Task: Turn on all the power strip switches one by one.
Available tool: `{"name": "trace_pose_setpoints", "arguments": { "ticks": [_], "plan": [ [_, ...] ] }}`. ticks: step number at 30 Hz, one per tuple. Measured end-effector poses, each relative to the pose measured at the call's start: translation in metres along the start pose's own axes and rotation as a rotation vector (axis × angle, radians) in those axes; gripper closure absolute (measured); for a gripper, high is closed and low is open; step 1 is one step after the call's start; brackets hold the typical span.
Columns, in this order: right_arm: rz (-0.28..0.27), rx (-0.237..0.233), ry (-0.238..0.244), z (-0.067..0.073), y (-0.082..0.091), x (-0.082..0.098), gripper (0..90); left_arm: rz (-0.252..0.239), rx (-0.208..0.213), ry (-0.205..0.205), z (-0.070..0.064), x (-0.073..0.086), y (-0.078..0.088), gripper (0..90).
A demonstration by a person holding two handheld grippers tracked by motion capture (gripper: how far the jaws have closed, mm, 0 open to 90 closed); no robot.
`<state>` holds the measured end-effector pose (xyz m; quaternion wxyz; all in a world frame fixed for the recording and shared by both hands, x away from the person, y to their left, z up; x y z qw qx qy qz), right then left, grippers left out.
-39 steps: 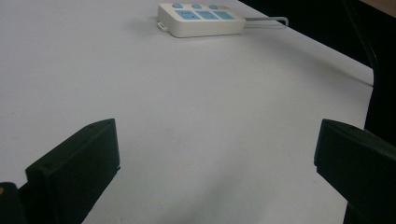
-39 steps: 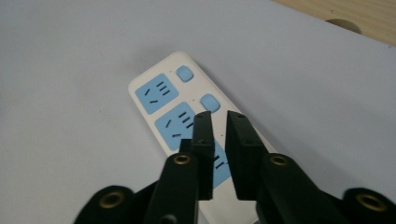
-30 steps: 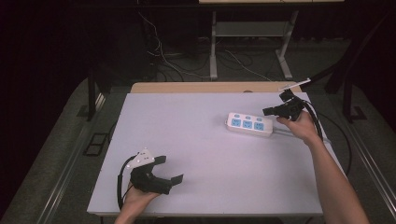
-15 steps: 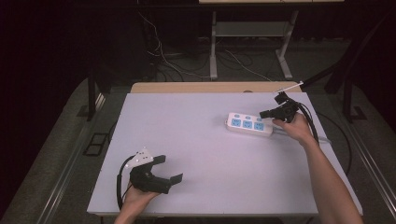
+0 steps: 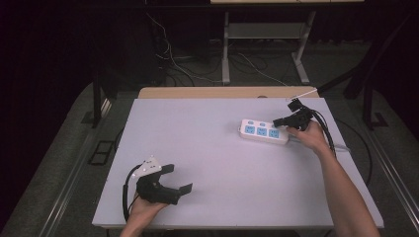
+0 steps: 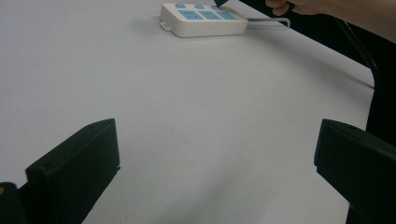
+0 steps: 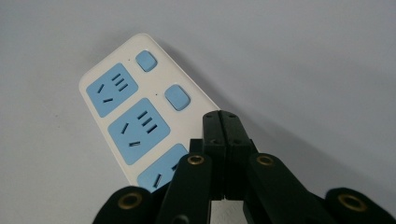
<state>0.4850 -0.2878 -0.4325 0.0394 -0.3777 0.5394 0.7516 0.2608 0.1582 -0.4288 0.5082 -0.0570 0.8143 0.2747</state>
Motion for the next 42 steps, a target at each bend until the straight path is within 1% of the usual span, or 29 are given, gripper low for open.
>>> {"name": "trace_pose_setpoints", "arguments": {
  "ticks": [10,12,18,19,23,29,31,35,37,39,42],
  "plan": [
    [0.006,-0.004,-0.005,-0.0012,-0.0016,0.0008,90.0,0.008,0.0,-0.002,0.0012,0.0001,-0.0002,0.0],
    [0.009,0.009,0.008,0.0005,-0.0018,0.0005,90.0,0.009,0.0,-0.002,0.0015,0.0003,-0.0002,0.0],
    [0.009,0.016,0.024,0.0014,-0.0023,0.0008,90.0,-0.001,0.009,-0.002,0.0018,-0.0005,0.0011,0.0],
    [0.013,0.009,0.027,0.0016,-0.0023,0.0008,90.0,0.0,0.008,-0.002,0.0021,-0.0007,0.0012,0.0],
    [0.015,0.025,0.05,0.0042,-0.0024,0.0003,90.0,0.002,0.008,-0.002,0.0025,-0.0005,0.0011,0.0],
    [0.025,0.034,0.051,0.0055,-0.0029,-0.0004,90.0,0.007,0.01,-0.006,0.0012,-0.0004,0.0007,0.0],
    [0.03,0.048,0.07,0.0067,-0.0032,-0.0008,90.0,0.008,0.01,-0.006,0.001,-0.0003,0.0006,0.0],
    [0.039,0.051,0.069,0.0071,-0.0033,-0.002,90.0,0.007,0.011,-0.006,0.001,-0.0004,0.0005,0.0],
    [0.038,0.05,0.061,0.0068,-0.0032,-0.0019,90.0,0.006,0.011,-0.005,0.0012,-0.0003,0.0004,0.0],
    [0.036,0.031,0.046,0.0056,-0.0031,-0.0011,90.0,0.007,0.013,-0.004,0.0017,-0.0001,-0.0001,0.0],
    [0.038,0.021,0.034,0.0047,-0.0024,-0.0009,90.0,0.009,0.014,-0.004,0.002,0.0,-0.0005,0.0]
  ]
}}
Point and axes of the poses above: each handheld gripper's, and its own axes: y roughly backward along the jaws, x roughly out of its underside, z roughly to its left, the point moved 2 cm from there along -y, roughly forward along the jaws, and after that the axes turned 9 degrees about x, right-handed, at the moved point
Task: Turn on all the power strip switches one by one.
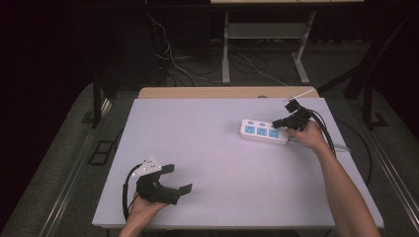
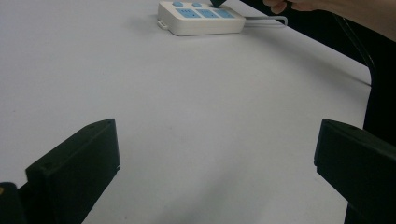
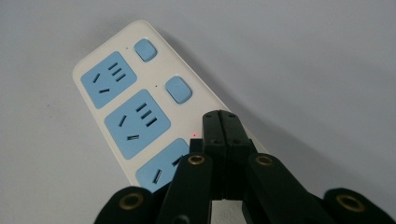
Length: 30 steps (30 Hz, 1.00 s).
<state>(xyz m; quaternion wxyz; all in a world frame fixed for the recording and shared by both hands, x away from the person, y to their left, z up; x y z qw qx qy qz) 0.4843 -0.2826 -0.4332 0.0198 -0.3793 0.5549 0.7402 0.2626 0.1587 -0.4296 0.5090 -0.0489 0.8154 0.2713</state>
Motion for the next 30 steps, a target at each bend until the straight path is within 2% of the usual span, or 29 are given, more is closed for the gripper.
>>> {"name": "trace_pose_setpoints", "arguments": {
  "ticks": [6,16,30],
  "plan": [
    [0.009,-0.01,-0.009,-0.002,0.002,0.001,90.0,0.0,0.005,0.001,-0.001,0.0,-0.001,0.0],
    [-0.021,-0.017,0.007,0.002,0.008,-0.005,90.0,-0.003,0.001,0.003,-0.001,0.0,0.0,0.0],
    [-0.043,-0.007,0.037,0.009,0.023,-0.028,90.0,-0.004,-0.001,0.003,-0.001,0.0,0.0,0.0]
  ]
}}
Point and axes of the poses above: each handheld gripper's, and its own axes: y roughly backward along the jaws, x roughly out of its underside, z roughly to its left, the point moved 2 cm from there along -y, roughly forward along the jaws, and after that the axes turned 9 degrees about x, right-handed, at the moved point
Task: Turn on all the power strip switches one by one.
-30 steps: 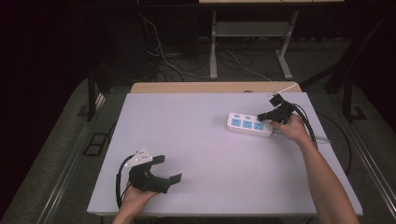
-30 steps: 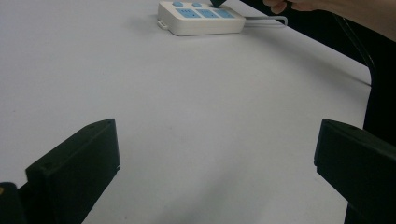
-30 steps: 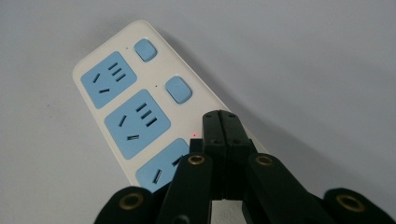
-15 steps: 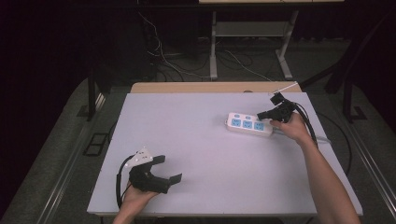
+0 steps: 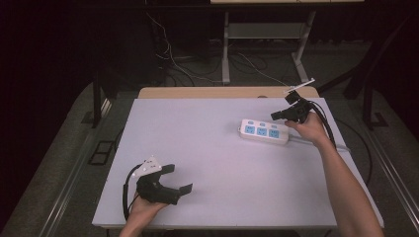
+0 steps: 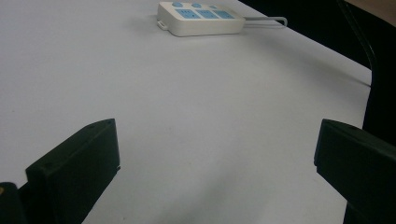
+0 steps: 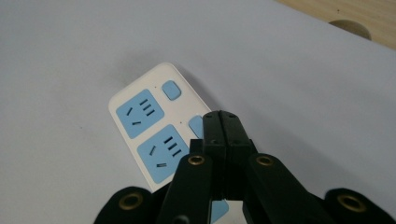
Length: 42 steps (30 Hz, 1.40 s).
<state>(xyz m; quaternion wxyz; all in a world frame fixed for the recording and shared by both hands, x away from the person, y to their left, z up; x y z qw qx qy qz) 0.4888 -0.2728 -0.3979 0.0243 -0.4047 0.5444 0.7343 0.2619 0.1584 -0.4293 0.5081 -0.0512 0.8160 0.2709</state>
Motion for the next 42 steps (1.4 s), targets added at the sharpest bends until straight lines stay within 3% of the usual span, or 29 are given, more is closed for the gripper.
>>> {"name": "trace_pose_setpoints", "arguments": {
  "ticks": [18,42],
  "plan": [
    [-0.011,-0.001,0.048,0.015,-0.001,-0.025,90.0,-0.001,0.001,0.0,0.0,0.0,0.0,0.0],
    [0.07,0.004,0.049,0.017,-0.033,-0.018,90.0,-0.007,0.0,-0.005,0.0,0.0,0.002,0.0]
  ]
}}
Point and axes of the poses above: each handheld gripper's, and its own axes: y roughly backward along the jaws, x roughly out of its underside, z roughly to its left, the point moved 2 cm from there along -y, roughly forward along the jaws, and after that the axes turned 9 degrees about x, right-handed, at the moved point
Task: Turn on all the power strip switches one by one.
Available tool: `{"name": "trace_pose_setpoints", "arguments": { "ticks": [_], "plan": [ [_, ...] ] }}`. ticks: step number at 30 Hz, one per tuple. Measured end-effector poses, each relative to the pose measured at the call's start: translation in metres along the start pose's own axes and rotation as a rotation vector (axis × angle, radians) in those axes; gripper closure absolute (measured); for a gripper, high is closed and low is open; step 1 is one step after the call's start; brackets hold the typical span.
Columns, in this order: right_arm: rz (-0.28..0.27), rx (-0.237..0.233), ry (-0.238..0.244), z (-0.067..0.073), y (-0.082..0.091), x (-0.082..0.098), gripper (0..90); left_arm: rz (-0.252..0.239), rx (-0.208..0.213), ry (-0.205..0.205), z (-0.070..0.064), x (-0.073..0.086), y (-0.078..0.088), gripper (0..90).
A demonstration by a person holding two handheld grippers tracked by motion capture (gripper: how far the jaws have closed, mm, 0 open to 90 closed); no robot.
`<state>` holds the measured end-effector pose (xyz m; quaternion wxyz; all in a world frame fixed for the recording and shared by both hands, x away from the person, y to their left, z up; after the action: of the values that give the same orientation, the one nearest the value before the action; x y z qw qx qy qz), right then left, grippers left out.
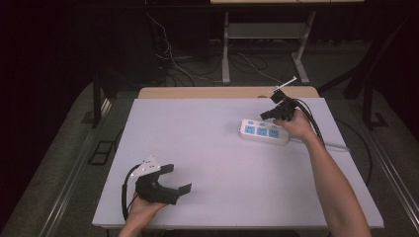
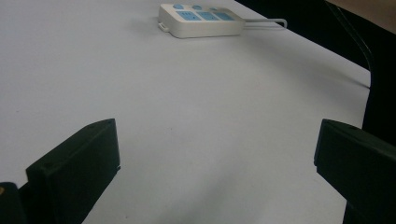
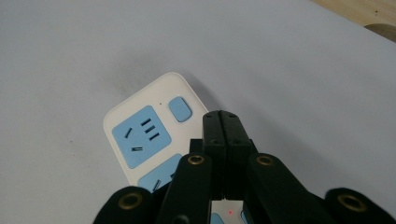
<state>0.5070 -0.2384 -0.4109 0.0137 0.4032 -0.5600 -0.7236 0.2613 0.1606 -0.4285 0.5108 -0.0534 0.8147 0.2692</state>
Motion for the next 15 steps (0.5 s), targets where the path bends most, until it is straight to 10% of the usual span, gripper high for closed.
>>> {"name": "trace_pose_setpoints", "arguments": {
  "ticks": [15],
  "plan": [
    [0.045,-0.025,0.006,0.003,-0.013,0.005,90.0,0.006,0.004,0.001,0.0,0.001,0.0,0.0]
  ]
}}
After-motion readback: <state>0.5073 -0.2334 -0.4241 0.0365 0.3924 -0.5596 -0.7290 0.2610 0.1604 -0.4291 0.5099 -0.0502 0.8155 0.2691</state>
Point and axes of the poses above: each handheld gripper's, and its own axes: y roughly backward along the jaws, x roughly out of its underside, z roughly to its left, the point moved 2 cm from there along -y, roughly forward along the jaws, and after that the axes turned 9 degrees about x, right-handed, at the moved point
